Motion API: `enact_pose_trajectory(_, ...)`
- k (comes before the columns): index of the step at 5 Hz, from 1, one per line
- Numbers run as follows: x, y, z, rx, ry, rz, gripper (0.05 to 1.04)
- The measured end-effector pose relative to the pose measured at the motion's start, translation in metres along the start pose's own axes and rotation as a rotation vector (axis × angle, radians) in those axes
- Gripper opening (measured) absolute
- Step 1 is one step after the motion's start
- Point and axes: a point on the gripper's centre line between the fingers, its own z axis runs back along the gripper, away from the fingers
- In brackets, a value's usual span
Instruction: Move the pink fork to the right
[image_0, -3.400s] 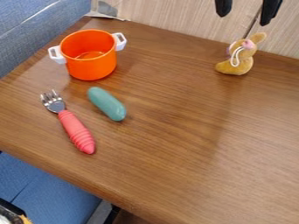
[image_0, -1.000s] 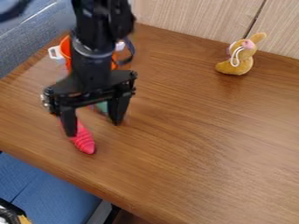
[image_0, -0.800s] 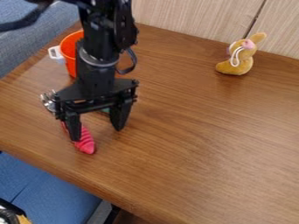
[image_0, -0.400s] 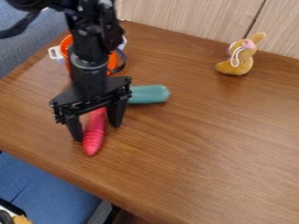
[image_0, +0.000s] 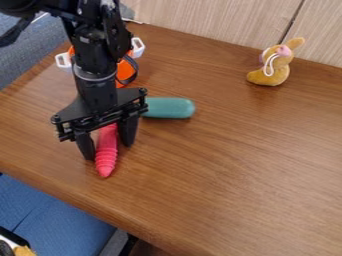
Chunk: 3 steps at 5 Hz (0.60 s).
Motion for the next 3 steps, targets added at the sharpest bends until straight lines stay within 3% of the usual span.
enact_pose_trajectory(1, -0.001, -0.001, 0.000, -0.004, 0.008, -0.029, 0.483)
enact_pose_trajectory(3, -0.023, -0.007, 0.007, -0.041, 0.074, -0.111, 0.432)
